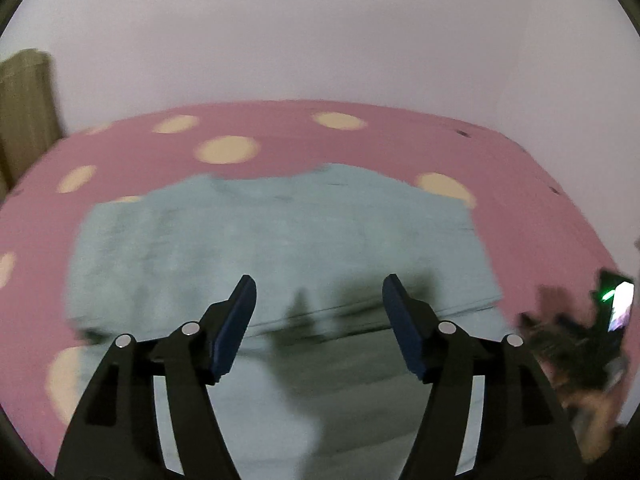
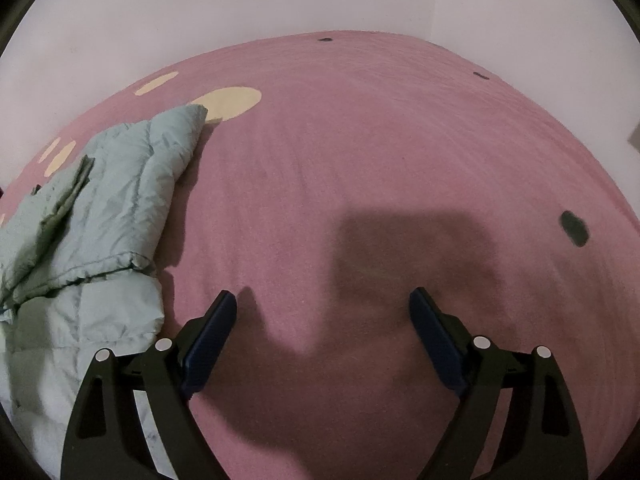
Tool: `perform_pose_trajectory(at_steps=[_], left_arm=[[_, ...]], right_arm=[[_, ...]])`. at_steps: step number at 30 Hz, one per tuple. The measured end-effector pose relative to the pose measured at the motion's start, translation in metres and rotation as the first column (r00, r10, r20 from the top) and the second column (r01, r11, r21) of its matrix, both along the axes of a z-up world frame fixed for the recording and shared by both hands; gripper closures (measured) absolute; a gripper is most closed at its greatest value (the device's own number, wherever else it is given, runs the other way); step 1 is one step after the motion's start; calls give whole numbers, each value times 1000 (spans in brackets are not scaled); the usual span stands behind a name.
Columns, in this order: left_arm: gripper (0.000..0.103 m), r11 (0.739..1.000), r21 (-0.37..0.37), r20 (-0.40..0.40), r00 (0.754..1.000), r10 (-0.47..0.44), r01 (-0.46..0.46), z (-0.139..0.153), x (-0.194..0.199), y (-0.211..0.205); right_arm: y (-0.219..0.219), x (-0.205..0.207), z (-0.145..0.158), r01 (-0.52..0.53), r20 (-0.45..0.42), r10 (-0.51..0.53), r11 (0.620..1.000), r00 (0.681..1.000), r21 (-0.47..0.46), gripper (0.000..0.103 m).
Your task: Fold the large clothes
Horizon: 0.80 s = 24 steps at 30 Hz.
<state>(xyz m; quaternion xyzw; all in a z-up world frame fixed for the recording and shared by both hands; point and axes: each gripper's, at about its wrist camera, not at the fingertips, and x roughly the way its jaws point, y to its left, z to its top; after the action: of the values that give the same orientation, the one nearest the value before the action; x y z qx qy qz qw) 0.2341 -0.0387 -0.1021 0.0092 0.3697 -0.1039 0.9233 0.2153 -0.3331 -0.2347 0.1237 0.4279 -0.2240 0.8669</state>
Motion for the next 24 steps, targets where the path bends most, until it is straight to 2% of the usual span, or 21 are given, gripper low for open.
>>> perform_pose_trajectory(at_steps=[3,5,8,11,15,17,18,19,21,24], left_arm=[[36,992,74,11,995,99,-99,-7,-11,58],[36,978,123,0,985,171,-169,-18,-13,91],[36,956,135,-45,962,270,-262,-36,-11,136],[36,939,142,-91,941,327,-312,-53,-4,164],[36,933,125,-130,927,353,-337,-65,9,180],[36,932,115,-141,923,359,-345,-69,14,186],[36,931,114,-144,922,361,-347,-71,17,187],[36,931,109,-149,920,362,-348,-73,21,188],[36,931,104,-156,919,363,-350,-77,19,194],[36,930,95,-165,916,365,-354,-81,24,197]], right_arm=[[8,-6,25,-10,70,6,998,998,66,17],[26,1,46,-76,128,59,989,990,131,17],[60,26,62,-191,166,162,965,973,177,19],[94,62,65,-264,171,231,944,958,200,28],[127,110,42,-294,96,279,922,956,252,38],[135,125,33,-297,76,287,918,955,262,59],[139,133,28,-304,58,301,911,952,277,80],[141,136,24,-311,45,313,903,949,298,89],[138,139,21,-318,43,322,889,946,331,93],[134,127,27,-300,58,295,917,954,265,95]])
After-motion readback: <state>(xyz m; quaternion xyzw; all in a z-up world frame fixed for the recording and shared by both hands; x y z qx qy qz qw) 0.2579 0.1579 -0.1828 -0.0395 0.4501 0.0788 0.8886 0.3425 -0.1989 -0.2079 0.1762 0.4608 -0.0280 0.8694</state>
